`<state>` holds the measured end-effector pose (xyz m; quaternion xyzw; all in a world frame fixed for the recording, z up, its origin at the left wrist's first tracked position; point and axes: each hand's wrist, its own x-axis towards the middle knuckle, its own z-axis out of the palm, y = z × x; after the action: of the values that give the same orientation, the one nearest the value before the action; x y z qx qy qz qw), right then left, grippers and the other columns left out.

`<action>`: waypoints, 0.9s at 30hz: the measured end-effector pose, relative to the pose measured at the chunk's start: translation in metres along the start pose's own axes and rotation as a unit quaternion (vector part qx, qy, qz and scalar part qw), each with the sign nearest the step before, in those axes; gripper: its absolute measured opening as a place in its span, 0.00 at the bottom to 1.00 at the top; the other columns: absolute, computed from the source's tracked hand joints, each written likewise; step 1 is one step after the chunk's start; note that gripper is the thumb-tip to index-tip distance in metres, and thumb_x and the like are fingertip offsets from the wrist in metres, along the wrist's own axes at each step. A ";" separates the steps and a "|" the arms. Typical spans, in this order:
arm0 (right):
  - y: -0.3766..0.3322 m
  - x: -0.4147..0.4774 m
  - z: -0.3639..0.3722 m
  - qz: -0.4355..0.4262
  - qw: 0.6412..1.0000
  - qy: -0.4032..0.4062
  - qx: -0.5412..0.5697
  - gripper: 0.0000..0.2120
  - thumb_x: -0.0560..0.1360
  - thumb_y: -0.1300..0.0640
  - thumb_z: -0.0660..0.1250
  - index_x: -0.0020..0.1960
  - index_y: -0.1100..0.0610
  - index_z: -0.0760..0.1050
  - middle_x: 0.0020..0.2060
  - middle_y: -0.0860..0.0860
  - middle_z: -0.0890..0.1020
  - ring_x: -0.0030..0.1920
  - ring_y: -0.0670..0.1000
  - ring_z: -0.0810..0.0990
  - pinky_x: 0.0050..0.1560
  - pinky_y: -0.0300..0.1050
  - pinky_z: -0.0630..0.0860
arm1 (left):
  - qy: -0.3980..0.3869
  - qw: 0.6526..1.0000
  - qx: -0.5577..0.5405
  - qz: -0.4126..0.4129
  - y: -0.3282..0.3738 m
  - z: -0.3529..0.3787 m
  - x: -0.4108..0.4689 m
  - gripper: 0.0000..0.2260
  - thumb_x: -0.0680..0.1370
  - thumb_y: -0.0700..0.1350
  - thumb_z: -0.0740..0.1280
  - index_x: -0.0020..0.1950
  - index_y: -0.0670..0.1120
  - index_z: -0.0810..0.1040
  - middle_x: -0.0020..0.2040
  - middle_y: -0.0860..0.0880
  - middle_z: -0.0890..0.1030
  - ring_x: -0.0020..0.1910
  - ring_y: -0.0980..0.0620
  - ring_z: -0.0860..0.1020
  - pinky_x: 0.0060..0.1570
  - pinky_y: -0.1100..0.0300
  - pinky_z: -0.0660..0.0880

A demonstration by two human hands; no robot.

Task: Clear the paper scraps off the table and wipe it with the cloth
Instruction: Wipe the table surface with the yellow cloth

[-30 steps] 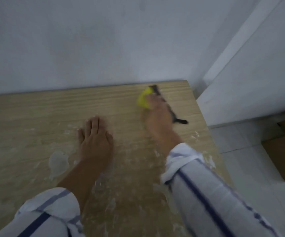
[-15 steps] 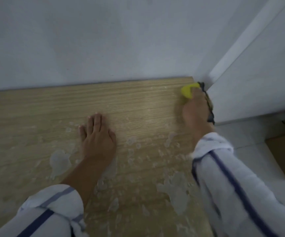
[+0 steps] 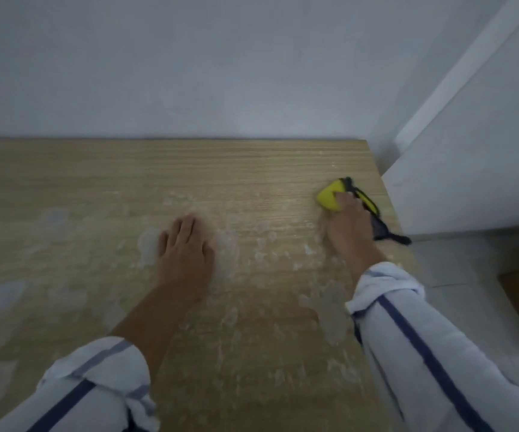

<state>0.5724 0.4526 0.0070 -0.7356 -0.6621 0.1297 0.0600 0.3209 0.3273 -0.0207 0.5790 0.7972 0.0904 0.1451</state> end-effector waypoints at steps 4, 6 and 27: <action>-0.087 -0.074 0.044 -0.292 0.954 -0.067 -0.026 0.23 0.73 0.62 0.54 0.69 0.58 0.64 0.70 0.60 0.65 0.68 0.61 0.64 0.67 0.57 0.59 | 0.014 0.999 0.009 -0.038 -0.022 0.003 -0.048 0.26 0.80 0.52 0.48 0.76 0.46 0.54 0.78 0.47 0.54 0.76 0.47 0.50 0.73 0.49 0.46; -0.097 -0.108 0.060 -0.406 0.896 -0.178 0.030 0.27 0.72 0.62 0.51 0.71 0.58 0.63 0.73 0.58 0.62 0.73 0.58 0.59 0.72 0.55 0.52 | 0.020 0.998 0.011 -0.059 -0.032 0.004 -0.072 0.28 0.77 0.55 0.45 0.76 0.46 0.55 0.77 0.47 0.55 0.76 0.47 0.50 0.73 0.48 0.47; -0.043 -0.195 0.042 -0.361 0.924 -0.123 -0.015 0.26 0.75 0.66 0.51 0.74 0.59 0.58 0.76 0.57 0.54 0.75 0.59 0.50 0.75 0.54 0.45 | 0.058 0.972 0.000 -0.228 -0.085 0.020 -0.297 0.33 0.74 0.61 0.38 0.76 0.50 0.58 0.77 0.47 0.56 0.76 0.45 0.53 0.72 0.45 0.50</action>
<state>0.5021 0.2610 -0.0002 -0.4263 -0.8867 0.1787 0.0093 0.3367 0.0183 -0.0286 0.3755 0.9154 0.0883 0.1154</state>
